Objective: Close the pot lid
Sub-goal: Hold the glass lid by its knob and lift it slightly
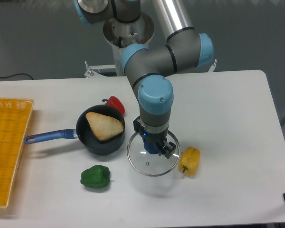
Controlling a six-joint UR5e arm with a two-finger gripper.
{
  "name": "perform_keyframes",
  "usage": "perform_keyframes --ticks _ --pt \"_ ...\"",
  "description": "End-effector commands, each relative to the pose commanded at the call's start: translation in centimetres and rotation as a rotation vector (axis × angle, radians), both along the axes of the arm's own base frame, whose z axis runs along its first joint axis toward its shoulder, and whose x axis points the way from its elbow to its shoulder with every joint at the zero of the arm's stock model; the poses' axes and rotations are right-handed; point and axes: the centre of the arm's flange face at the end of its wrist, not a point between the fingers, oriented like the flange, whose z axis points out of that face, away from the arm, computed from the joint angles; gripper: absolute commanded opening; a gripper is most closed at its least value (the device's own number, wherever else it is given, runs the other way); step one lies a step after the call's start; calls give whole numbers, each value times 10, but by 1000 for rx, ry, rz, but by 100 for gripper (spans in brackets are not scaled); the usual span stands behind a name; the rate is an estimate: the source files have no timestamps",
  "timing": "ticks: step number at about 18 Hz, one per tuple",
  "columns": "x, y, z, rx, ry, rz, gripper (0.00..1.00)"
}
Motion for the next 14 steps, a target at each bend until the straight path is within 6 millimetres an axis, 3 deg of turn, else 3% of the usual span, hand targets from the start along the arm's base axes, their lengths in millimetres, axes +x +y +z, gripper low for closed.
perform_keyframes --ticks 8,14 --pt "2 -3 6 2 4 2 61" --pt "16 -9 14 4 5 -5 61"
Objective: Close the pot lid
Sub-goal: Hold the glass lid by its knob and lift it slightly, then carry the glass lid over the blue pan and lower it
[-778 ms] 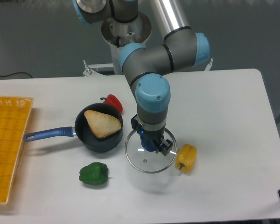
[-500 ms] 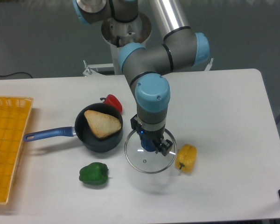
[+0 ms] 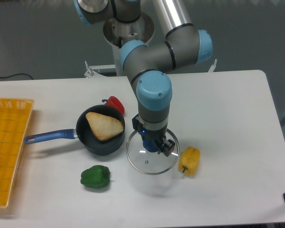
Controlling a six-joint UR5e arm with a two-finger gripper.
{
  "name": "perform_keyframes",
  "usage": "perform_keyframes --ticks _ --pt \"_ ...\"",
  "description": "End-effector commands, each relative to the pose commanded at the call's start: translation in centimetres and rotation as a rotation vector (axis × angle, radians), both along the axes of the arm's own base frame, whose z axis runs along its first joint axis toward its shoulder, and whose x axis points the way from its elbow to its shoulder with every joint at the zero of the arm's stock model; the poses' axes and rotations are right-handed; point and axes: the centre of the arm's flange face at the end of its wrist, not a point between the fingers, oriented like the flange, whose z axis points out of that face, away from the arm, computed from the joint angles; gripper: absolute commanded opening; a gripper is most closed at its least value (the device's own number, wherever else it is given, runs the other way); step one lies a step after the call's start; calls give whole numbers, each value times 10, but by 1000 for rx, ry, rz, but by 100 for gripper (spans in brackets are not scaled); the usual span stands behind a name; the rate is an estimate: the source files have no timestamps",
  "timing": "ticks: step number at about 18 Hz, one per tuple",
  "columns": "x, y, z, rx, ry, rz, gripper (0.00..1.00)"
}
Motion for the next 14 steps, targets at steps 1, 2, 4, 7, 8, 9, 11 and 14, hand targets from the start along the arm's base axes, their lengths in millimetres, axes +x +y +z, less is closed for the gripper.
perform_keyframes --ticks 1,2,4,7,8,9,11,14 --pt "2 0 4 3 3 0 61" --pt "3 -1 3 1 -1 1 61" --pt "8 -2 8 -8 -11 -2 61" --pt "19 1 8 -21 -23 -15 61" --pt "24 2 9 -23 -27 -21 61" --pt "27 1 6 -29 -32 -23 61" --pt "36 -1 2 -35 -40 -31 61" --pt "48 -1 -5 -47 -52 -46 61"
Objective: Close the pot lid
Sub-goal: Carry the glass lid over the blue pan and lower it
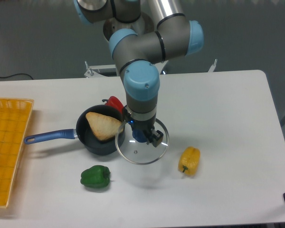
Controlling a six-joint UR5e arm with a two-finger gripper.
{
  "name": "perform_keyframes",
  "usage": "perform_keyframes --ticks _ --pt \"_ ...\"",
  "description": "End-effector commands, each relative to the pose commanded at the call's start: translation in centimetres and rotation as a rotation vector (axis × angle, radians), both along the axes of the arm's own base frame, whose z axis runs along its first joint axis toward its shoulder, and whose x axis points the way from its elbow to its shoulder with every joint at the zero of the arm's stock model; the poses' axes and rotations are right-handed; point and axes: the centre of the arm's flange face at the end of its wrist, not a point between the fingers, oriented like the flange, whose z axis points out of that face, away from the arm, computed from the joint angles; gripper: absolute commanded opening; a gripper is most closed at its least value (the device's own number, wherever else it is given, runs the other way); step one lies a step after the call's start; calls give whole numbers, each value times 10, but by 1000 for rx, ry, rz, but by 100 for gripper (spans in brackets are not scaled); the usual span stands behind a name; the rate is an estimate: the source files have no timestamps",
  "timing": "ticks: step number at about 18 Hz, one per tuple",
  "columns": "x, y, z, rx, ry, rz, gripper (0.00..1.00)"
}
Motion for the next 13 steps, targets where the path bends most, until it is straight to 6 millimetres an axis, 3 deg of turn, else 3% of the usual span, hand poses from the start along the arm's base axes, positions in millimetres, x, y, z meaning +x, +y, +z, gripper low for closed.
perform_keyframes --ticks 10,13 --pt "48 17 -2 -10 -1 3 61" --pt "66 16 -13 -25 -9 -19 61"
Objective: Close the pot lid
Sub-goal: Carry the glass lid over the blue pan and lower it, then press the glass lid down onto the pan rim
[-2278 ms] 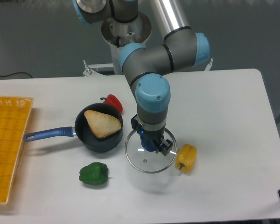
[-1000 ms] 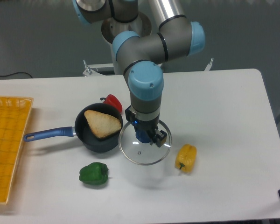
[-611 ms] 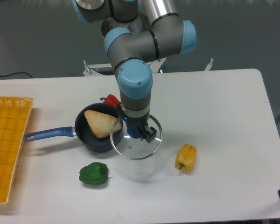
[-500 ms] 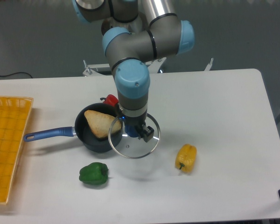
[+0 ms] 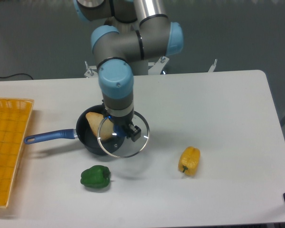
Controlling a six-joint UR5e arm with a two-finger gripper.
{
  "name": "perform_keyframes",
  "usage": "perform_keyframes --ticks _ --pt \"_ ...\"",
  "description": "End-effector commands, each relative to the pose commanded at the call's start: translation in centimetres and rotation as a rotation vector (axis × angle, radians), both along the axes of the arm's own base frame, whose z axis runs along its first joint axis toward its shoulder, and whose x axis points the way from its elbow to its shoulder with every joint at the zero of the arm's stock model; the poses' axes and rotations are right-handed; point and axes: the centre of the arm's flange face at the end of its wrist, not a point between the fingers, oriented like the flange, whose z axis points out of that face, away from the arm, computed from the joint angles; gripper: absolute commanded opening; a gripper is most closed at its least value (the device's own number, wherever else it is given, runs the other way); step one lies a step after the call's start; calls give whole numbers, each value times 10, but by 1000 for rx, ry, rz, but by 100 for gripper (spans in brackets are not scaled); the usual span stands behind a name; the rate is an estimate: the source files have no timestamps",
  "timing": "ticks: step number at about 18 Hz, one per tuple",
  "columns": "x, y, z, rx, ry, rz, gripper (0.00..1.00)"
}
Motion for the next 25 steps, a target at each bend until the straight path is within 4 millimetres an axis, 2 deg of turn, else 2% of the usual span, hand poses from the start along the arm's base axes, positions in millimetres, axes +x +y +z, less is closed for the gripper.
perform_keyframes --ticks 4,6,10,13,25 --pt "21 0 0 -4 1 4 61" --pt "23 -2 4 0 4 7 61" --pt "39 2 -4 4 9 -19 61" --pt "43 0 -13 14 28 -22 61" --pt "48 -5 -14 5 36 -35 61"
